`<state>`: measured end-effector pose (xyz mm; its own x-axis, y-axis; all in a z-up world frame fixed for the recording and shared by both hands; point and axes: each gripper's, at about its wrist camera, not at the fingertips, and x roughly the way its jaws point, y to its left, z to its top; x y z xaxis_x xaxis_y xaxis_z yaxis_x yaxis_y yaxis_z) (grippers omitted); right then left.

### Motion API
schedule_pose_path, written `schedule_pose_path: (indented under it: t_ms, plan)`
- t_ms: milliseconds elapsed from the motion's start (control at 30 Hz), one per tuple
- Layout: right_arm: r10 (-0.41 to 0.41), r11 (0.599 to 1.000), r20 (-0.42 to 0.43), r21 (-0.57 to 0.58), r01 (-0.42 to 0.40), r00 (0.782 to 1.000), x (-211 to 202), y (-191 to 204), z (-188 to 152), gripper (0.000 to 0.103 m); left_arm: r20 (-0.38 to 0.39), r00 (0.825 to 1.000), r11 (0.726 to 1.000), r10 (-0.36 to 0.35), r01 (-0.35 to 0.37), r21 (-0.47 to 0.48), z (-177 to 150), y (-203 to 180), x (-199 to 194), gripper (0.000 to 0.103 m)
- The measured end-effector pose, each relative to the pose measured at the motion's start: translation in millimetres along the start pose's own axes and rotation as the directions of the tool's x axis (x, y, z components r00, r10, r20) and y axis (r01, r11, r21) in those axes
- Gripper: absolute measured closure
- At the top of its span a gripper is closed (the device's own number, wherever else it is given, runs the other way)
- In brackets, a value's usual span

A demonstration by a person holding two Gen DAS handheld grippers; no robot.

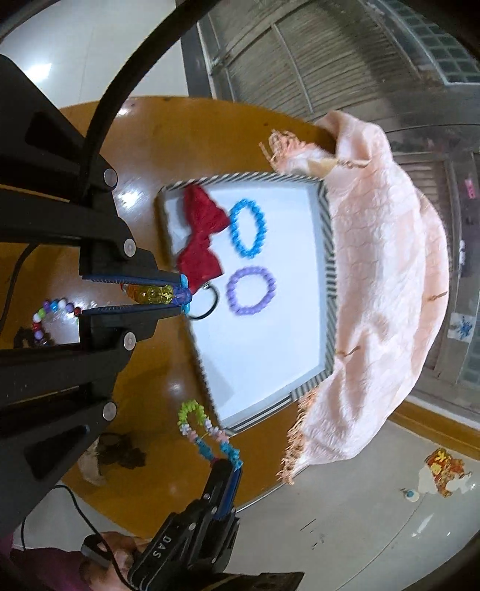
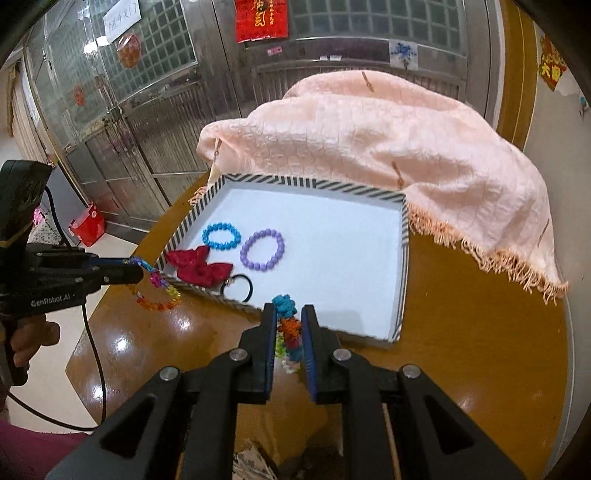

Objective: Organize jewelry
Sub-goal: 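Carry both held bracelets toward the tray with the left and right tools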

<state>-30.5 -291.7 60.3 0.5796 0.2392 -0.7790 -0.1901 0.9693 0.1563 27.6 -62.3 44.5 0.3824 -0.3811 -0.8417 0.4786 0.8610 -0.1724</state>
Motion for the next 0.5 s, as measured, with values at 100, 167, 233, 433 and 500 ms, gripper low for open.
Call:
schedule_pose_path:
  t_ms: [100, 167, 233, 433, 500]
  plan:
    - [-0.012, 1.0, 0.002, -0.009, 0.012, 1.0, 3, -1, 8, 0.09, 0.014, 1.0, 1.0, 0.022, -0.022, -0.003, 12, 4, 1, 0.1]
    - [-0.017, 1.0, 0.003, -0.011, 0.017, 1.0, 6, -2, 13, 0.09, 0.018, 0.999, 1.0, 0.031, -0.031, -0.005, 17, 6, 2, 0.1]
    - [-0.02, 1.0, 0.004, -0.013, 0.02, 1.0, 8, -3, 17, 0.09, 0.019, 0.999, 0.999, 0.043, -0.043, -0.009, 23, 9, 6, 0.1]
    - [-0.024, 0.999, -0.005, -0.025, 0.024, 1.0, 23, -4, 34, 0.09, 0.016, 0.997, 0.997, 0.079, -0.078, -0.02, 39, 18, 20, 0.1]
    - [-0.02, 0.999, -0.007, -0.028, 0.02, 1.0, 28, -4, 40, 0.09, 0.013, 0.996, 0.996, 0.087, -0.086, -0.024, 43, 21, 24, 0.1]
